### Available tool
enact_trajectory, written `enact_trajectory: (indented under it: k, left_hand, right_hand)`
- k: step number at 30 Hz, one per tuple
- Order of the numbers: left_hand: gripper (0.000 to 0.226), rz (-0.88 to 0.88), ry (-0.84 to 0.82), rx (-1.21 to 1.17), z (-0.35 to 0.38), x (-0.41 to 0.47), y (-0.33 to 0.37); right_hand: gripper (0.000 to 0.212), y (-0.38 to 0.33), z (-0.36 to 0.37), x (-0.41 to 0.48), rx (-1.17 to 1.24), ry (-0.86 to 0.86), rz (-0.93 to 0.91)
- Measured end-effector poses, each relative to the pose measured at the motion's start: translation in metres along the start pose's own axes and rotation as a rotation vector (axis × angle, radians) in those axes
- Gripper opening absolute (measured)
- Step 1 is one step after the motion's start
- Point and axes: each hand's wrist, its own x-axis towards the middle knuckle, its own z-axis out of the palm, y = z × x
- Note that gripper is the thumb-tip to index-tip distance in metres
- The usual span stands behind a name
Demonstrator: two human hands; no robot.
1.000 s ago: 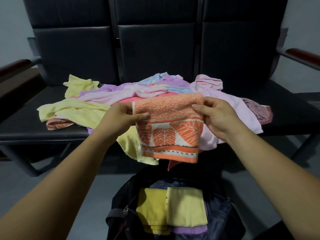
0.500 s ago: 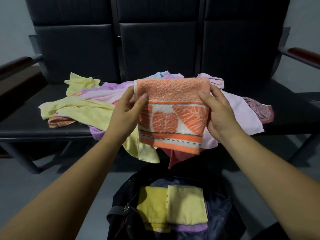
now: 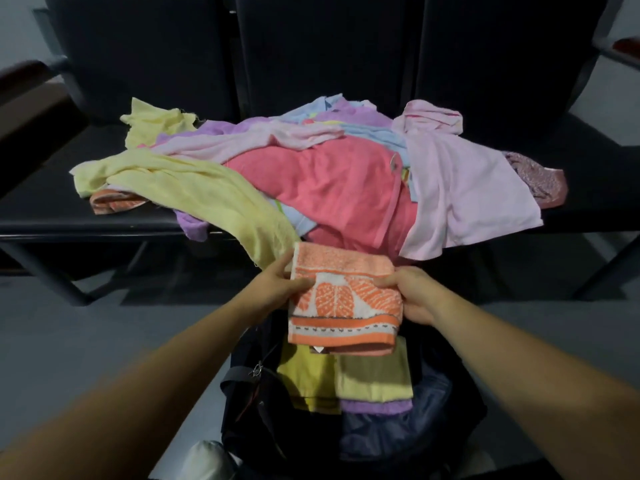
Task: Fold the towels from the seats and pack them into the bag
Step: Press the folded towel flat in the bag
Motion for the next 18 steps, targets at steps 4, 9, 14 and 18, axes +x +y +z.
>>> enact_trajectory:
  k: [4,9,14,18]
  left_hand:
    - [0.056,-0.189,-0.016,0.01,0.006,0.024,-0.065]
    - [0.053,-0.37,-0.029,0.053,0.015,0.053,-0.136]
    - [0.057,-0.462,-0.016,0.071,0.006,0.077,-0.189]
    - [0.062,-0.501,0.104,0.108,-0.019,0.079,-0.22]
  right_hand:
    - [0.019,0.05,-0.007,0.03,-0.185,0.04,0.171]
    - [0.026,0.112,-0.01,0.073,-0.278,0.116,0.29]
    - [0.081,0.184,-0.015,0.142,-0.309,0.082,0.275]
    - [0.058,0.182,0.028,0.127,-0.333,0.055,0.189]
